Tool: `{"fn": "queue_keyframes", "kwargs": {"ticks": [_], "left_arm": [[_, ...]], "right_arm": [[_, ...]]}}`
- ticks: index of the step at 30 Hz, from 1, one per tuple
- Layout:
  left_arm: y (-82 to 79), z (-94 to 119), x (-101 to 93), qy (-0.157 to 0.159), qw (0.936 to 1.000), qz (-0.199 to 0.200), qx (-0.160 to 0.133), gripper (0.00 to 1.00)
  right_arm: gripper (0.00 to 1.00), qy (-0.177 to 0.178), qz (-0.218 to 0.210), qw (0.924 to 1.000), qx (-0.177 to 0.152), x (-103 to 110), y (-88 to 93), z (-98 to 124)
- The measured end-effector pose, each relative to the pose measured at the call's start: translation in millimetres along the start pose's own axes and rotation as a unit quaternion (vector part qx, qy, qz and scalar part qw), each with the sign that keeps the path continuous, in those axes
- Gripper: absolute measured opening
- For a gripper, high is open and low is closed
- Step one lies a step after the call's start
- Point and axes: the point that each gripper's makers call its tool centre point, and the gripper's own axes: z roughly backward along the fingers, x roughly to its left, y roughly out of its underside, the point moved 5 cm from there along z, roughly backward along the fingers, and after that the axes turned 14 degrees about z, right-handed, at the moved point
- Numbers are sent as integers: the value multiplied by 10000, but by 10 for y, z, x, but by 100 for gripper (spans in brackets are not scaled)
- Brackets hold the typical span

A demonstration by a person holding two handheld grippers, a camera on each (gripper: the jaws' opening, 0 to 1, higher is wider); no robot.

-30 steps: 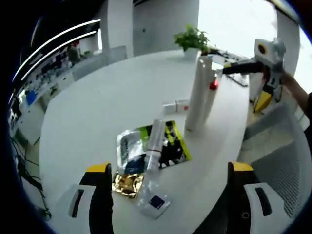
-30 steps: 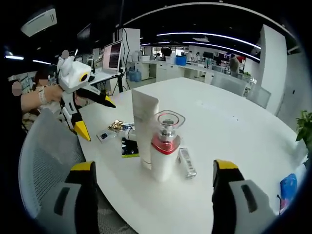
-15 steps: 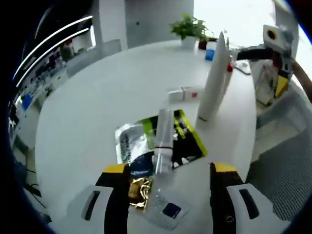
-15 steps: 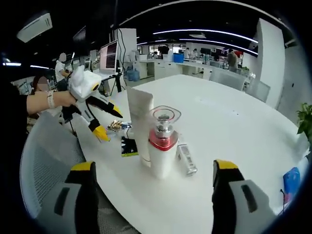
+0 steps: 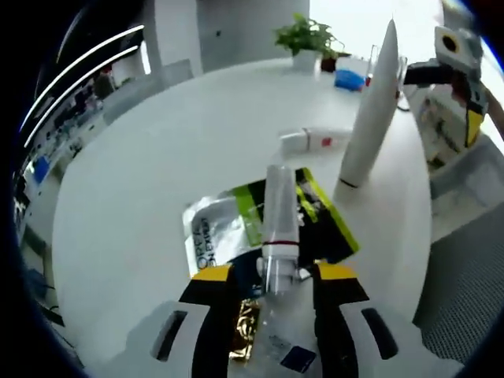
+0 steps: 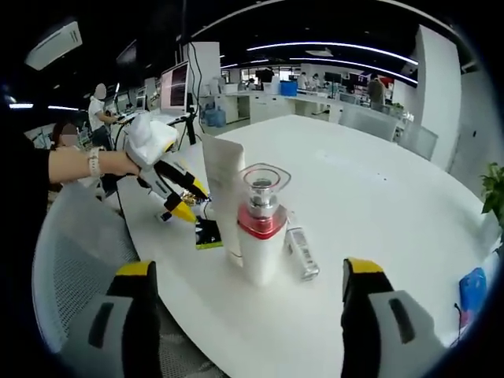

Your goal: Arrange the skincare products in the storage area until every visible bottle or jar stands upright without overlapping.

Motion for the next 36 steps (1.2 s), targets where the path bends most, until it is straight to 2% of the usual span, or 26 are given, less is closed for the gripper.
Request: {"fn": "queue_keyframes", "kwargs": {"ticks": [2, 10, 15, 21, 27, 31, 33, 36], "left_arm": [[-3, -16, 9, -58, 9999, 73, -45, 35], [37, -46, -19, -34, 10000, 52, -51, 20], [41, -45, -4, -36, 9999, 69, -115, 18], [44, -11, -22, -24, 9996, -278, -81, 16], [-24, 93, -57, 174, 9997, -9, -177, 15], [-37, 147, -50, 126, 9997, -70, -200, 15], [-65, 190, -64, 182, 9993, 108, -299, 15], [-92, 251, -74, 197, 9990, 180, -363, 15]], "right_arm": [[97, 13, -51, 10000, -71, -2, -8, 15], [96, 0, -89, 10000, -34, 44, 21, 37], [95, 10, -142, 9999, -32, 55, 22, 36], [94, -44, -112, 9999, -23, 119, 9, 18], [92, -136, -108, 9998, -21, 199, 13, 6], [91, -142, -123, 9998, -45, 220, 13, 6], [89, -142, -79, 9998, -65, 241, 7, 5], [83, -241, -29, 9997, -89, 288, 5, -7]]}}
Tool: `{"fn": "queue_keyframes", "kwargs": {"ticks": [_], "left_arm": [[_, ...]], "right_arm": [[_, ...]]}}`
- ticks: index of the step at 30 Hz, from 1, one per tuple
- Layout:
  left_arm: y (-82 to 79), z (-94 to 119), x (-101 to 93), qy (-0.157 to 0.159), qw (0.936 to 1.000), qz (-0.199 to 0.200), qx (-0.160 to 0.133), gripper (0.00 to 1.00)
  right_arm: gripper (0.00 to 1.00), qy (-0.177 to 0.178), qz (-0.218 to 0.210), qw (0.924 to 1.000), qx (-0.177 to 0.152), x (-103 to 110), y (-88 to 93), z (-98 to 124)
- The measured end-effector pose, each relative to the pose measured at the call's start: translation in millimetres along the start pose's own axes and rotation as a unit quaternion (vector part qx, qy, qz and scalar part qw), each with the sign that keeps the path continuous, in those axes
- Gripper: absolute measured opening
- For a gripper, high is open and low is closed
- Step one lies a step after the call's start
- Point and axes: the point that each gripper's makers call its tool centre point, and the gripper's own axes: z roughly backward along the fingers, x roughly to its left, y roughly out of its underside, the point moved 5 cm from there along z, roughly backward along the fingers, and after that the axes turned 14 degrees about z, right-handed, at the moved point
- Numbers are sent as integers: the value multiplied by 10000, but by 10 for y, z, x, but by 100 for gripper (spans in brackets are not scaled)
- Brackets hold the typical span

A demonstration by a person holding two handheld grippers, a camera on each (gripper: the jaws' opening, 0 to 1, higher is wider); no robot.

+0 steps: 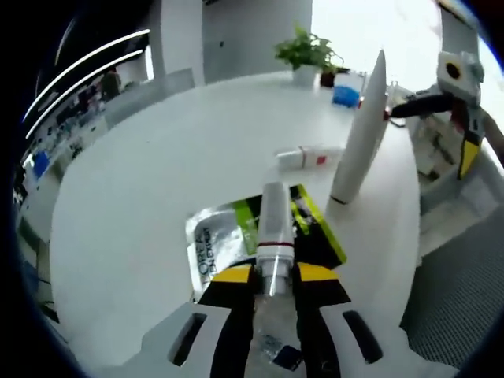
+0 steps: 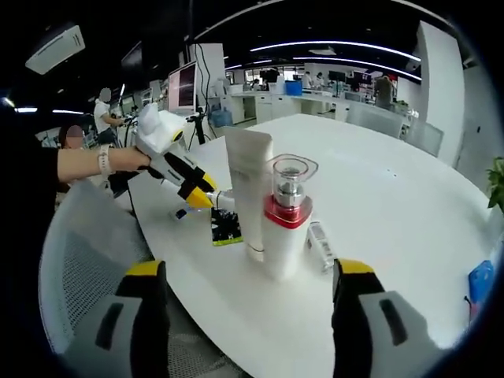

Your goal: Arrange the skincare products in the storage area until every visible bottle or jar stands upright without overlapping.

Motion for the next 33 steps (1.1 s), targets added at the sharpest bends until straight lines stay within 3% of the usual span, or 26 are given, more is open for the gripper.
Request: {"fn": "queue_keyframes", "kwargs": {"ticks": [12, 15, 18, 22, 26, 29, 33], "left_arm": [[-47, 182, -117, 68, 9996, 284, -1, 15], [-40, 223, -163, 51, 9997, 228, 98, 15], [-20, 260, -211, 116, 9987, 436, 248, 14], [-37, 309, -262, 125, 9993, 288, 195, 14], [-8, 341, -298, 190, 9981, 494, 303, 14], [15, 372, -326, 214, 9973, 593, 363, 14], [32, 444, -404, 345, 9958, 772, 350, 14]], "right_arm": [[66, -260, 304, 9992, -85, 197, -38, -95], [63, -340, 418, 9985, -12, 259, -25, -137], [62, -460, 560, 9974, -37, 346, -55, -173], [60, -528, 1056, 9930, -31, 438, -98, -227], [59, -662, 1226, 9902, 85, 523, -113, -313], [57, -717, 1326, 9886, -12, 573, -179, -361], [54, -749, 1753, 9817, -27, 633, -235, -431]]}}
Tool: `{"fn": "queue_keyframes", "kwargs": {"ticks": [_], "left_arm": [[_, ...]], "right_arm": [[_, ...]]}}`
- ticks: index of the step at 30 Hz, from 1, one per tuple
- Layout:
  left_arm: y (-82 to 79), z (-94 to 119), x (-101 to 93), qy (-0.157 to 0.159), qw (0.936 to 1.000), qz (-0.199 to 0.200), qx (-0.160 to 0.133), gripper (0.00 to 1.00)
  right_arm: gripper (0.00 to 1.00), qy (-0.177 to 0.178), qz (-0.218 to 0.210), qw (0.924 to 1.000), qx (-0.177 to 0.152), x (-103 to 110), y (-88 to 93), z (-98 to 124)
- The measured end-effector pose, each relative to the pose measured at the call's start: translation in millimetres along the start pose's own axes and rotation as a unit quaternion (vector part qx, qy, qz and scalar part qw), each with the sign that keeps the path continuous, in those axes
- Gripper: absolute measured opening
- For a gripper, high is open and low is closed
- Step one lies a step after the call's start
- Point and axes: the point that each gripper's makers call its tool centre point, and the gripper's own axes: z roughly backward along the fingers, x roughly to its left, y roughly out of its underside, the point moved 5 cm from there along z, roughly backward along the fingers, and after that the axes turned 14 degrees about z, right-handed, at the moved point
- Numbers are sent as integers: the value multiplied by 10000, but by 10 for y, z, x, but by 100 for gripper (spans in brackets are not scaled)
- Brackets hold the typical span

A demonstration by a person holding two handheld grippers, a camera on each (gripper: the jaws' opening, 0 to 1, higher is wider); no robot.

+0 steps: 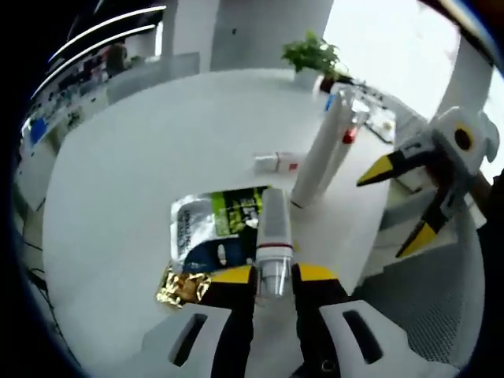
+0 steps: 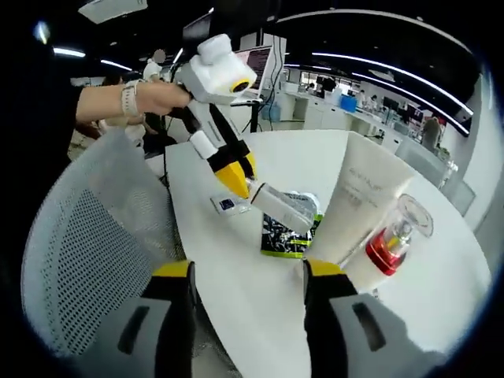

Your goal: Arrange the skincare products in the storage area until every visible bottle or jar stands upright without overlapping.

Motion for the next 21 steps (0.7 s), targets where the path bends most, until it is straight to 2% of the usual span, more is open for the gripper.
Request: {"fn": "queue_keyframes", "kwargs": {"ticks": [1, 7, 8, 9, 12, 13, 16, 19, 21], "left_arm": [[11, 11, -19, 35, 10000, 40, 19, 14], [86, 29, -78, 78, 9997, 84, 217, 14], [106, 29, -93, 94, 9997, 56, 221, 14], [112, 28, -97, 83, 9997, 11, 209, 14], [140, 28, -128, 141, 9994, 109, 307, 14], [156, 30, -170, 251, 9986, 281, 358, 14], [156, 34, -216, 310, 9984, 284, 388, 14], [165, 29, -306, 443, 9972, 339, 497, 14], [158, 28, -350, 516, 9966, 379, 518, 14]], "right_arm": [[53, 11, 215, 9998, -13, 3, -24, -29], [47, 37, 659, 9978, 84, 10, -82, -117], [47, 86, 983, 9950, 146, -17, -92, -136], [47, 51, 1099, 9938, 191, -13, -92, -147], [45, 86, 1244, 9920, 215, -17, -103, -194], [44, 104, 1273, 9916, 221, -22, -106, -203], [43, 109, 1421, 9895, 240, -23, -116, -235], [40, 179, 1791, 9833, 274, -31, -140, -256], [40, 83, 1755, 9841, 273, -7, -143, -273]]}}
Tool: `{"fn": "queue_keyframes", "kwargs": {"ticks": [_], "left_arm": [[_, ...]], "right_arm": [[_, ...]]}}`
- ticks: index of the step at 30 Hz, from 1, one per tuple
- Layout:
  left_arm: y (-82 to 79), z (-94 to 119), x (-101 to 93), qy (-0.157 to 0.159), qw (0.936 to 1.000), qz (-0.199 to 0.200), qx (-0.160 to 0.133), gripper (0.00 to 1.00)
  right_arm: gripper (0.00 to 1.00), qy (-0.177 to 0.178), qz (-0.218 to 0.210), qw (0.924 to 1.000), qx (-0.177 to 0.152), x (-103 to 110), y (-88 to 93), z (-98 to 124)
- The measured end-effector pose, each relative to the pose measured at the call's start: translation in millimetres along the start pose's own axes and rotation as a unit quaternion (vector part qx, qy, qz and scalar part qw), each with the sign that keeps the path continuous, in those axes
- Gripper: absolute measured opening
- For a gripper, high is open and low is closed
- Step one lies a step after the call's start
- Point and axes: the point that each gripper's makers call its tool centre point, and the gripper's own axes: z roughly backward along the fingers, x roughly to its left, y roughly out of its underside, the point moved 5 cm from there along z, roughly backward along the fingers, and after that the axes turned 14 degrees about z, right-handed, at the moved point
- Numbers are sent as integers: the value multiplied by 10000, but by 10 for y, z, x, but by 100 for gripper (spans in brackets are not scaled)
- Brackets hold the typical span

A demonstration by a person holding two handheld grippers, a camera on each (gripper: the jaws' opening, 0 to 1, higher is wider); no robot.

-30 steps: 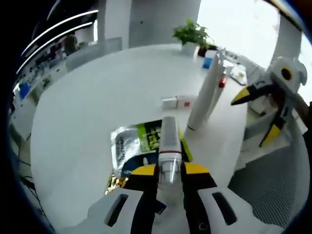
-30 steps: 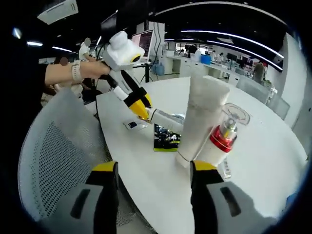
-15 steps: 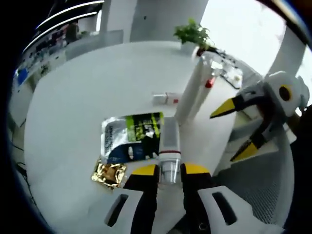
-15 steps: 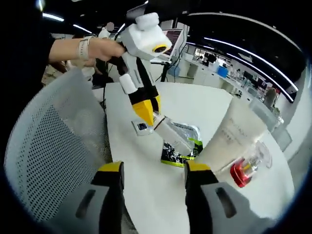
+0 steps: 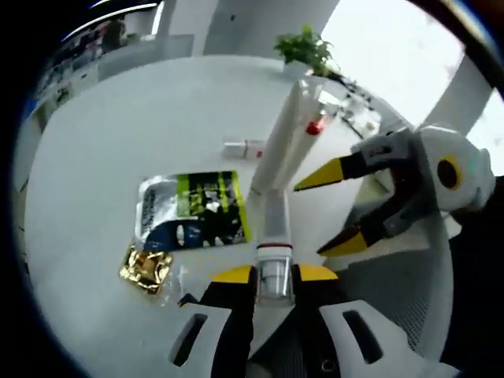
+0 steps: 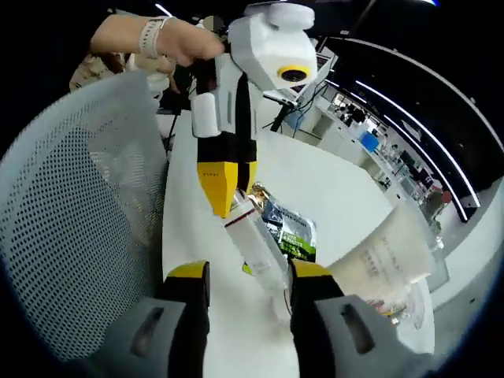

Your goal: Arrange the skincare products in the storage area until every visible bottle or jar stands upright without overlapping.

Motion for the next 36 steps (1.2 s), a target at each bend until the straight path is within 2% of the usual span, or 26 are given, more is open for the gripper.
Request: {"fn": "queue_keyframes", "kwargs": {"ticks": [2, 8, 12, 20, 25, 27, 28, 29, 30, 31, 32, 34, 36], "left_arm": [[-10, 1, -39, 93, 9999, 73, 6, 14], [-31, 24, -166, 346, 9990, 249, 150, 15], [-51, 45, -220, 434, 9984, 306, 171, 15], [-70, 46, -294, 616, 9967, 489, 218, 15], [-91, 45, -306, 623, 9970, 408, 199, 15], [-82, 36, -315, 677, 9971, 226, 271, 15], [-106, 26, -317, 701, 9971, 241, 142, 15], [-100, 27, -318, 729, 9969, 236, 172, 16], [-102, 24, -319, 791, 9967, 58, 150, 16], [-143, 16, -330, 883, 9958, -175, -140, 16], [-119, 28, -341, 930, 9954, -188, -128, 16], [-175, 37, -360, 1096, 9914, -555, -454, 16], [-166, 63, -355, 1102, 9914, -532, -464, 16]], "right_arm": [[40, 0, 51, 9999, -111, -2, -34, -11], [34, 61, 477, 9987, -162, -13, -85, -37], [33, 55, 501, 9984, -260, -17, -108, -38], [26, 153, 809, 9963, -254, -22, -137, -33], [23, 109, 969, 9951, -186, -6, -121, -29], [22, -16, 879, 9960, -163, 26, -112, -40], [22, 4, 865, 9961, -142, 22, -101, -45], [22, -53, 861, 9961, -172, 34, -98, -48], [21, -73, 724, 9972, -190, 32, -86, -47], [21, -55, 711, 9973, -184, 19, -67, -40], [21, -129, 574, 9979, -267, 24, -61, -27], [21, -126, 279, 9987, -410, 19, -39, -11], [21, -233, 48, 9986, -475, 38, -10, 0]]}}
